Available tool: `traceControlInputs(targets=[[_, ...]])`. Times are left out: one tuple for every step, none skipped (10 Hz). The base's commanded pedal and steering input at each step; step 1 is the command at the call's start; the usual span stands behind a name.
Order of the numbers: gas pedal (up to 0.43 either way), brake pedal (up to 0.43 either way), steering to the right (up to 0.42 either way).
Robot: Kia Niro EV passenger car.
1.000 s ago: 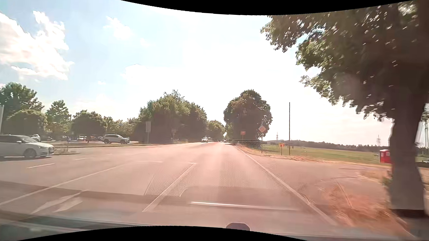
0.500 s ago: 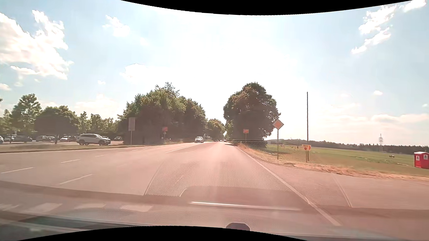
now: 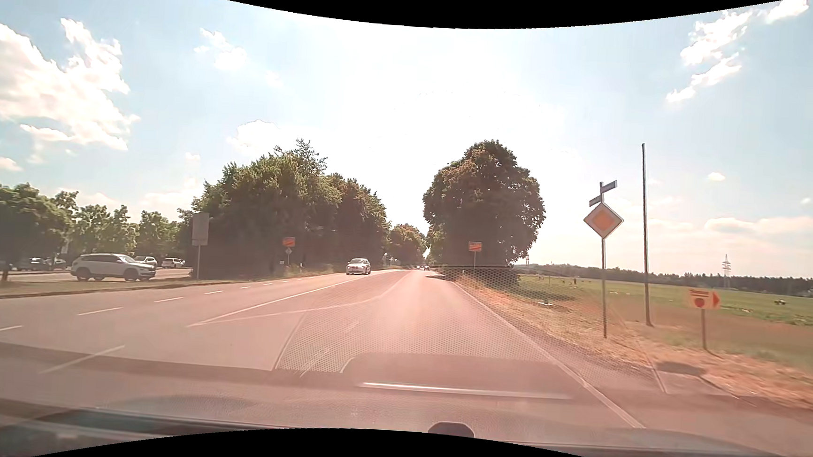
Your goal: Follow the waypoints while adhering to traffic rules and regulations
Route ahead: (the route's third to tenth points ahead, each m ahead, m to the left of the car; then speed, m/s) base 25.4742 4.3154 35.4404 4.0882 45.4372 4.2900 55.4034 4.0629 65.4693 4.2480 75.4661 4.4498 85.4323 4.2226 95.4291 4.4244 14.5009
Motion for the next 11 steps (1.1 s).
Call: traceControlInputs(targets=[[0.248, 0.000, -0.002], [0.260, 0.000, -0.003], [0.260, 0.000, -0.002], [0.260, 0.000, -0.003], [0.268, 0.000, -0.003], [0.268, 0.000, -0.003], [0.268, 0.000, -0.003], [0.268, 0.000, -0.003], [0.268, 0.000, -0.003], [0.268, 0.000, -0.003], [0.268, 0.000, -0.003]])
